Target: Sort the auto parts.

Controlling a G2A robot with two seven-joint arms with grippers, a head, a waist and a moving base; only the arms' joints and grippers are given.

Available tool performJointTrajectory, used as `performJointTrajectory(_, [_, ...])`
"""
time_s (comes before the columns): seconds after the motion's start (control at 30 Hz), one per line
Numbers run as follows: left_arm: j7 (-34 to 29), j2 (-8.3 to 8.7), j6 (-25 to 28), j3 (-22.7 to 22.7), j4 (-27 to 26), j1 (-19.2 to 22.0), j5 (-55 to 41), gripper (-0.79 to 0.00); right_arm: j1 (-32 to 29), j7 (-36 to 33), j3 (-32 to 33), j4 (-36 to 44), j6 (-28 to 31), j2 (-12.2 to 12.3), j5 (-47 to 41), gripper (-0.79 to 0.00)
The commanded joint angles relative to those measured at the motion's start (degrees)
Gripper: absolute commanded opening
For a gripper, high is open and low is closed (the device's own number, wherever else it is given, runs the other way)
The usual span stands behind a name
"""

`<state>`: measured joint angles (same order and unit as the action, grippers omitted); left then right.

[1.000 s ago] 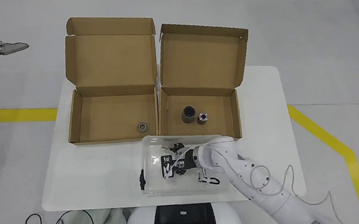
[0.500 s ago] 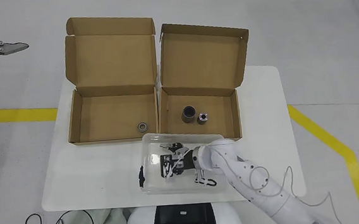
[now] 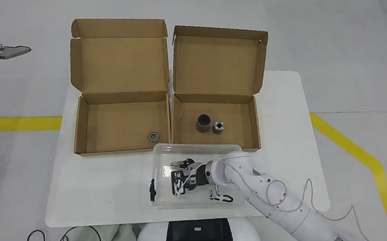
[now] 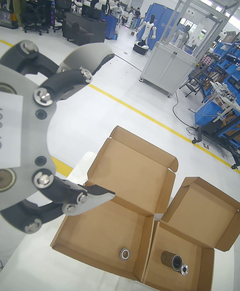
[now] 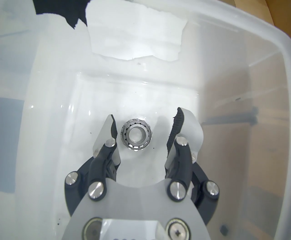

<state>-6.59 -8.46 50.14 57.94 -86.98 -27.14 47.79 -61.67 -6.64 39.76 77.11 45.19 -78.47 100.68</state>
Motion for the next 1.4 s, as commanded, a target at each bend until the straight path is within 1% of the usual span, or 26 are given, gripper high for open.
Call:
performJointTrajectory(0.0, [0.0, 0.0, 0.0, 0.0, 0.0, 0.0, 0.0, 0.0, 0.0, -0.1, 0.0, -0.1, -0.1, 0.0, -0.1, -0.32])
performJointTrajectory(0.07, [0.0, 0.0, 0.0, 0.0, 0.0, 0.0, 0.0, 0.0, -0.2, -0.3, 0.1, -0.1, -0.2, 0.1, -0.1, -0.342])
performJointTrajectory(0.1, [0.0, 0.0, 0.0, 0.0, 0.0, 0.0, 0.0, 0.0, -0.2, -0.4, 0.1, 0.0, -0.4, 0.1, -0.1, -0.366])
performJointTrajectory(0.23, [0.0, 0.0, 0.0, 0.0, 0.0, 0.0, 0.0, 0.0, -0.7, -0.5, 0.2, 0.6, -0.8, 0.4, 0.2, -0.545])
performJointTrajectory(0.3, [0.0, 0.0, 0.0, 0.0, 0.0, 0.0, 0.0, 0.0, -0.9, -0.8, 0.5, 0.5, -1.0, 0.5, 0.2, -0.665])
performJointTrajectory(0.33, [0.0, 0.0, 0.0, 0.0, 0.0, 0.0, 0.0, 0.0, -0.9, -1.0, 0.5, 0.5, -1.0, 0.5, 0.1, -0.69])
performJointTrajectory(0.4, [0.0, 0.0, 0.0, 0.0, 0.0, 0.0, 0.0, 0.0, -0.9, -1.1, 0.6, 0.6, -1.0, 0.6, -0.1, -0.776])
performJointTrajectory(0.7, [0.0, 0.0, 0.0, 0.0, 0.0, 0.0, 0.0, 0.0, -1.2, 1.3, 1.0, 2.3, -2.1, 1.0, 0.4, -0.785])
performJointTrajectory(0.97, [0.0, 0.0, 0.0, 0.0, 0.0, 0.0, 0.0, 0.0, -2.9, 5.4, 3.2, 4.7, -2.2, 2.0, -0.9, -0.785])
performJointTrajectory(1.2, [0.0, 0.0, 0.0, 0.0, 0.0, 0.0, 0.0, 0.0, -4.1, 12.5, 5.3, 5.7, -1.7, 2.8, -3.2, -0.785])
performJointTrajectory(1.37, [0.0, 0.0, 0.0, 0.0, 0.0, 0.0, 0.0, 0.0, -5.0, 17.6, 7.0, 7.9, -2.1, 3.5, -4.5, -0.785])
